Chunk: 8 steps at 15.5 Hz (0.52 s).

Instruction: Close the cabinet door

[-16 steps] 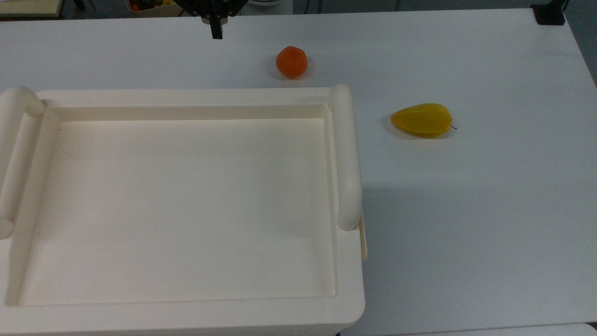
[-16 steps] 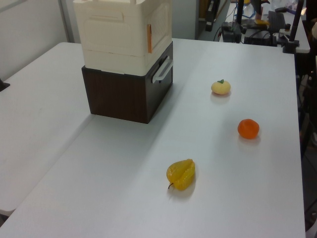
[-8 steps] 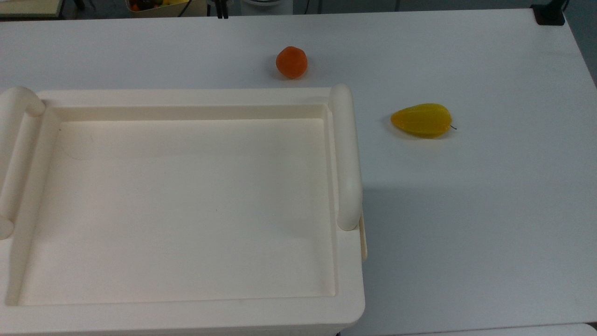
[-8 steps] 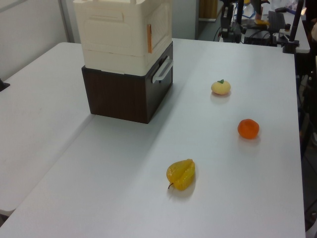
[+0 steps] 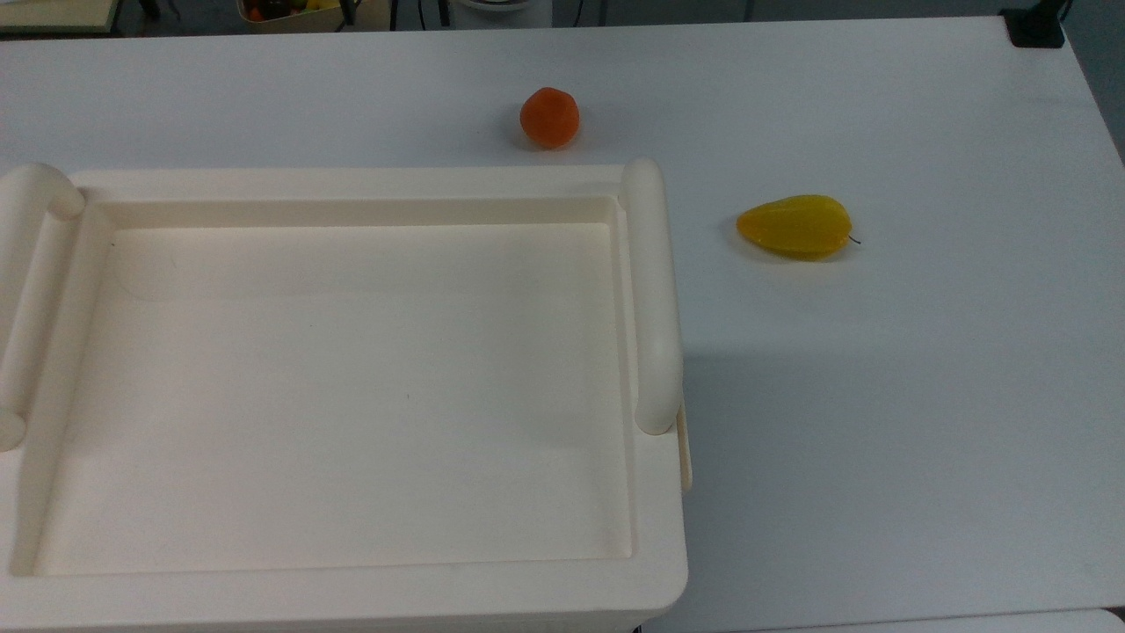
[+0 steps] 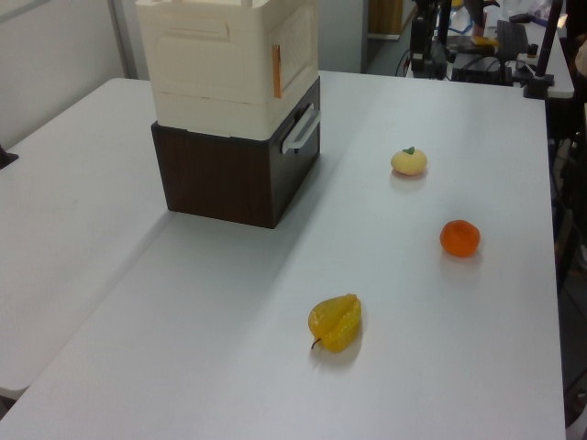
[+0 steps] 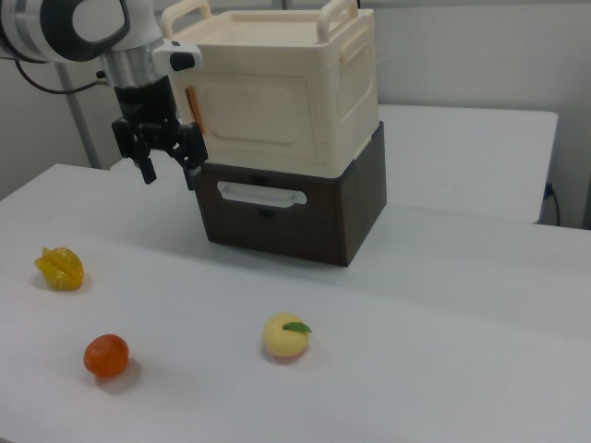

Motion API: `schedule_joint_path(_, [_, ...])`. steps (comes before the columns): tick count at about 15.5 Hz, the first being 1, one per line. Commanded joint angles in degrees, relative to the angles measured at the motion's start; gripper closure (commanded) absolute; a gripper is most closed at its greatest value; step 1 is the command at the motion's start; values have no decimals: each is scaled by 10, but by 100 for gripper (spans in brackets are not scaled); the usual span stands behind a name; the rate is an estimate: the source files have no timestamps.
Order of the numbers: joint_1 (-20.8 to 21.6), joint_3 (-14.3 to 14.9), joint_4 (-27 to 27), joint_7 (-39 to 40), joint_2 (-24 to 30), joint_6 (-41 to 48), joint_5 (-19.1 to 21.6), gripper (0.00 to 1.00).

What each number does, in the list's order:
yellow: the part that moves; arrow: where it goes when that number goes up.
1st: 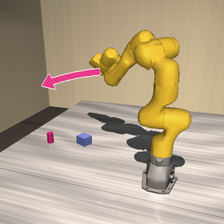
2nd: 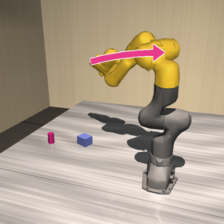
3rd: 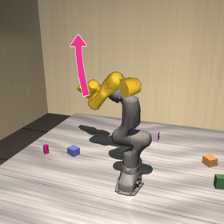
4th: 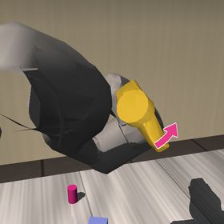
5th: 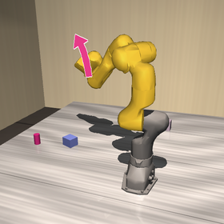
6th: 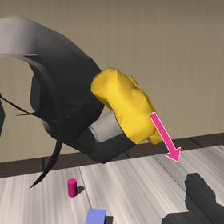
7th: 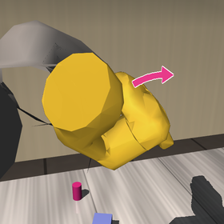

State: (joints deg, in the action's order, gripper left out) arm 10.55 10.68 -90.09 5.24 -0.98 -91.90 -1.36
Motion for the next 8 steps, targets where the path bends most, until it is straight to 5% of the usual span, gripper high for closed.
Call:
schedule_joint_path(1, [-11, -6, -16, 6, 15, 6, -9, 0])
schedule_joint_path(5, [-60, -54, -17, 5, 18, 6, -9, 0])
schedule_joint_path(8, [-62, -57, -16, 3, 18, 7, -9, 0])
